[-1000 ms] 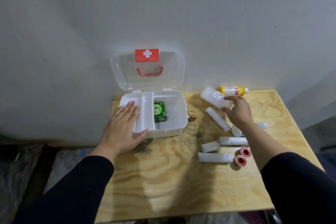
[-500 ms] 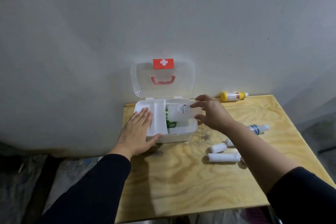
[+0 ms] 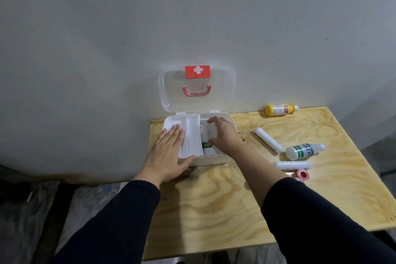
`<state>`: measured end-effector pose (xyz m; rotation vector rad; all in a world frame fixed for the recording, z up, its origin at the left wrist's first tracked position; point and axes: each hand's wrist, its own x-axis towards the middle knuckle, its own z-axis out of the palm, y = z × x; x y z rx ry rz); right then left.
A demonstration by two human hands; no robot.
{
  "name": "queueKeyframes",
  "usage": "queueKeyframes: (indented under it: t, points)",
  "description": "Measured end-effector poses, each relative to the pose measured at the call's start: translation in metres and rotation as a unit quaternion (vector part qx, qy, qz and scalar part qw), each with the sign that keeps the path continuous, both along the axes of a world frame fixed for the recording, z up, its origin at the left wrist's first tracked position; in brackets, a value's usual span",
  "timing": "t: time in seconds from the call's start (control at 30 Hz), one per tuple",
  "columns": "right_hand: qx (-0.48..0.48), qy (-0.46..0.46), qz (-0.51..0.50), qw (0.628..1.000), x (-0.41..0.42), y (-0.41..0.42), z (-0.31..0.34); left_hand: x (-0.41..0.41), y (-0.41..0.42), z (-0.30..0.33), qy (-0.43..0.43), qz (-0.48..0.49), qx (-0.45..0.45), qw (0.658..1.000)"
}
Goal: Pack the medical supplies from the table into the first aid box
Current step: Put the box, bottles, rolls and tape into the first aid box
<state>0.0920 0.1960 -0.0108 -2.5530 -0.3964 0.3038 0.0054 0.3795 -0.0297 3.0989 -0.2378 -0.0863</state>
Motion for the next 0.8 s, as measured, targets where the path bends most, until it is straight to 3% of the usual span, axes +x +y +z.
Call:
queueKeyframes:
  t: [0.43, 0.57, 0.7, 0.8]
  points:
    - [0.053, -0.006, -0.042, 0.998, 0.008, 0.007, 0.013, 0.002, 0.0, -0.001, -0.014, -0.006, -0.013, 1.0]
    - [0.118, -0.073, -0.119, 0.983, 0.023, -0.03, 0.041, 0.003, 0.001, -0.003, -0.016, -0.004, -0.011, 1.0]
    - [0.175, -0.009, -0.281, 0.944, 0.056, -0.085, 0.033, 0.004, 0.002, -0.007, -0.024, -0.002, -0.022, 0.999]
    - [0.242, 0.084, -0.423, 0.869, 0.08, -0.126, 0.014, 0.004, 0.001, -0.008, -0.037, 0.0, -0.019, 0.999]
